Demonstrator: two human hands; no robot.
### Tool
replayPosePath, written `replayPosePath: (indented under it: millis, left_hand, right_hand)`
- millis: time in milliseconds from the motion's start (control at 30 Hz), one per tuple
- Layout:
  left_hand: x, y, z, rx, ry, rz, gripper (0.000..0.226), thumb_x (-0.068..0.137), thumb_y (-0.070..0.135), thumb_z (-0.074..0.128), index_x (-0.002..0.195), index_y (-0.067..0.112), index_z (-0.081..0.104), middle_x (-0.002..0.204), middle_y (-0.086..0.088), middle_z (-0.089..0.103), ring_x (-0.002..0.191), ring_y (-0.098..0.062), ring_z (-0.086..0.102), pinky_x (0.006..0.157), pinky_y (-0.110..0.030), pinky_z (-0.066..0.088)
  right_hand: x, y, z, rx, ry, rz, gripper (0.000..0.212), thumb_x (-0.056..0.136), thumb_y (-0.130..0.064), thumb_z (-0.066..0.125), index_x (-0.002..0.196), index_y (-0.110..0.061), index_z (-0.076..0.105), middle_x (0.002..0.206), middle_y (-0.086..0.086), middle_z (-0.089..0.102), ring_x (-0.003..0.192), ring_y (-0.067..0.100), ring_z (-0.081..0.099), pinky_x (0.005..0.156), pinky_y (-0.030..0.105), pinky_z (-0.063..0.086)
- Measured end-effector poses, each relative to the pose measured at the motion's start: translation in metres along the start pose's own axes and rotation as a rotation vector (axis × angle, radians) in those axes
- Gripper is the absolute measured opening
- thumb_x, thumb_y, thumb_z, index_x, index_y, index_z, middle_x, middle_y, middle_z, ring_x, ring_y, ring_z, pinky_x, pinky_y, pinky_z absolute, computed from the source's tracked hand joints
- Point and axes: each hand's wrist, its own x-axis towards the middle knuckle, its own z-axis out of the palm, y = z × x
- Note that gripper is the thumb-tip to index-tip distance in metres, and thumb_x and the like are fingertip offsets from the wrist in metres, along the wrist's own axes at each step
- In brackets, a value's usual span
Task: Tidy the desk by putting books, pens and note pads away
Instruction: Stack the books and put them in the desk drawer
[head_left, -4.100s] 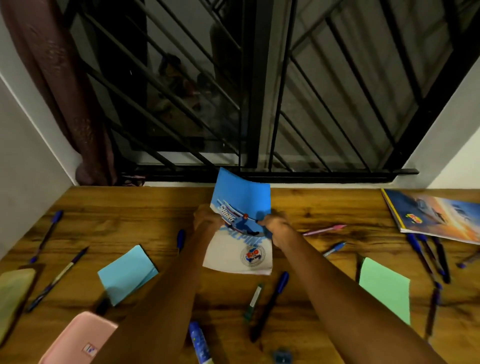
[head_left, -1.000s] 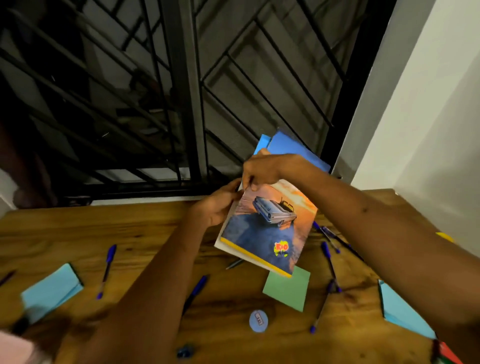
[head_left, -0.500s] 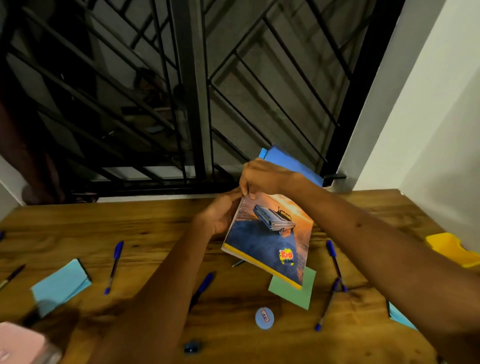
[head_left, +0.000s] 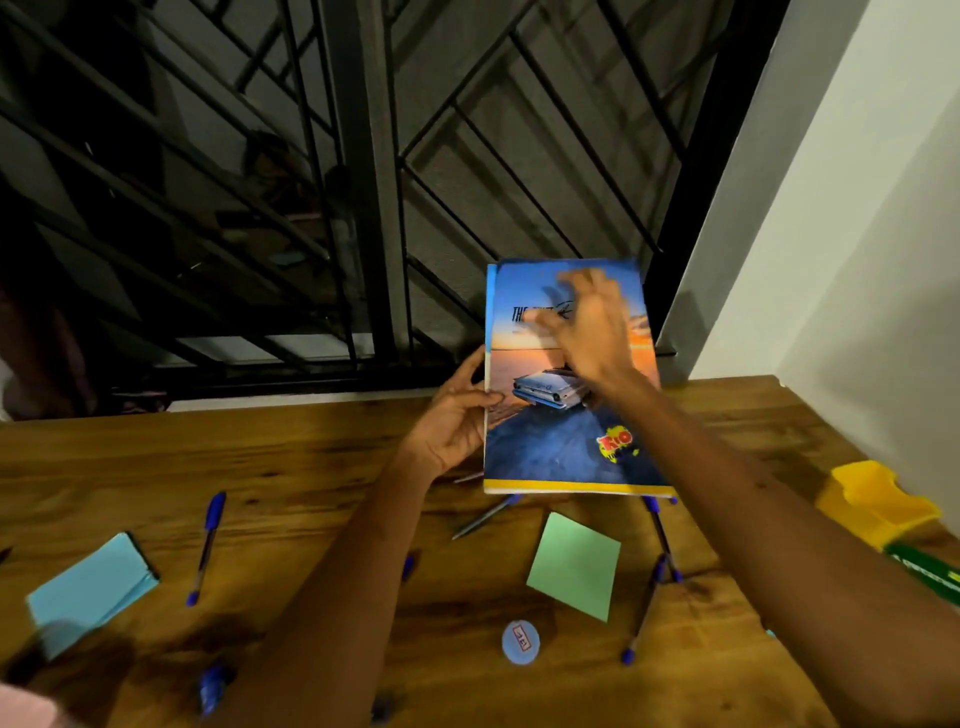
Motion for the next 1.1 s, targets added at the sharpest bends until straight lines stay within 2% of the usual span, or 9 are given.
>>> replayPosePath:
  millis: [67, 200, 300, 433, 567, 700, 800, 1000, 1100]
  left_hand:
    - [-0.002, 0.004, -0.006, 0.01, 0.005, 0.005, 0.071, 0.086, -0.021, 0.039, 0.144, 0.02, 0.037, 0.115, -0.013, 0.066, 0.093, -0.026, 0.07, 0.078, -0.036, 0.06]
    - [-0.004, 0.007, -0.011, 0.022, -0.015, -0.017, 0.071, 0.085, -0.02, 0.04, 0.144, 0.02, 0.037, 0.118, -0.014, 0.064, 0.095, -0.026, 0.07, 0.073, -0.032, 0.06]
    - [-0.005, 0.008, -0.008, 0.071, -0.098, -0.09, 0.07, 0.083, -0.023, 0.032, 0.14, 0.017, 0.042, 0.125, -0.019, 0.058, 0.098, -0.031, 0.067, 0.076, -0.036, 0.06]
    - [-0.01, 0.008, 0.014, 0.236, -0.017, -0.211, 0.036, 0.09, -0.01, 0.043, 0.114, 0.012, 0.057, 0.113, -0.016, 0.063, 0.095, -0.029, 0.065, 0.067, -0.034, 0.061]
    - [-0.013, 0.003, 0.023, 0.246, 0.135, -0.181, 0.035, 0.089, 0.0, 0.056, 0.124, 0.005, 0.052, 0.118, -0.017, 0.063, 0.091, -0.027, 0.067, 0.062, -0.032, 0.06]
    - [-0.02, -0.01, 0.026, 0.225, 0.139, -0.089, 0.033, 0.089, 0.001, 0.057, 0.121, 0.009, 0.053, 0.109, -0.014, 0.066, 0.08, -0.022, 0.069, 0.065, -0.032, 0.06]
    - [-0.027, -0.027, 0.027, 0.239, 0.173, 0.01, 0.035, 0.086, -0.001, 0.061, 0.119, 0.009, 0.053, 0.105, -0.013, 0.068, 0.076, -0.019, 0.071, 0.06, -0.029, 0.06]
    - [-0.032, -0.068, 0.04, 0.315, 0.119, -0.024, 0.041, 0.086, 0.005, 0.063, 0.124, 0.007, 0.047, 0.097, -0.007, 0.071, 0.075, -0.018, 0.072, 0.06, -0.032, 0.056]
    - [-0.035, -0.088, 0.065, 0.345, 0.077, -0.083, 0.038, 0.088, 0.004, 0.061, 0.122, 0.008, 0.047, 0.103, -0.01, 0.068, 0.075, -0.017, 0.072, 0.049, -0.023, 0.055]
  right_hand:
    - [-0.002, 0.021, -0.012, -0.062, 0.145, 0.389, 0.073, 0.077, -0.057, 0.065, 0.128, -0.007, 0.049, 0.13, 0.016, 0.05, 0.119, 0.034, 0.047, 0.101, 0.046, 0.039]
    - [-0.012, 0.061, -0.018, 0.652, -0.199, 0.914, 0.088, 0.055, -0.064, 0.079, 0.116, -0.004, 0.058, 0.098, 0.014, 0.07, 0.086, 0.031, 0.068, 0.084, 0.042, 0.054]
    - [-0.028, 0.071, -0.013, 0.854, -0.315, 0.928, 0.073, 0.058, -0.045, 0.086, 0.115, -0.006, 0.062, 0.096, 0.017, 0.073, 0.086, 0.034, 0.071, 0.081, 0.054, 0.056]
    - [-0.041, 0.066, -0.008, 0.793, -0.199, 0.841, 0.033, 0.081, -0.023, 0.073, 0.106, -0.005, 0.061, 0.09, 0.016, 0.071, 0.068, 0.027, 0.067, 0.079, 0.043, 0.058]
    - [-0.052, 0.062, -0.008, 0.787, -0.112, 0.752, 0.018, 0.083, -0.022, 0.072, 0.094, -0.011, 0.062, 0.085, 0.008, 0.069, 0.066, 0.019, 0.065, 0.068, 0.031, 0.056]
    - [-0.06, 0.058, -0.008, 0.78, -0.089, 0.579, 0.022, 0.082, -0.02, 0.072, 0.102, -0.018, 0.062, 0.082, -0.005, 0.067, 0.069, 0.009, 0.064, 0.062, 0.02, 0.051]
    - [-0.065, 0.058, -0.009, 0.666, -0.023, 0.503, 0.013, 0.08, -0.019, 0.074, 0.081, -0.023, 0.061, 0.073, -0.011, 0.062, 0.071, 0.009, 0.06, 0.07, 0.024, 0.051]
    - [-0.107, 0.085, -0.039, 0.782, 0.028, 0.747, 0.032, 0.082, -0.038, 0.07, 0.099, -0.012, 0.071, 0.087, 0.003, 0.071, 0.075, 0.019, 0.064, 0.078, 0.036, 0.053]
    - [-0.137, 0.117, -0.066, 0.795, 0.156, 0.867, 0.033, 0.085, -0.043, 0.065, 0.093, -0.012, 0.067, 0.087, 0.007, 0.07, 0.074, 0.024, 0.066, 0.069, 0.035, 0.055]
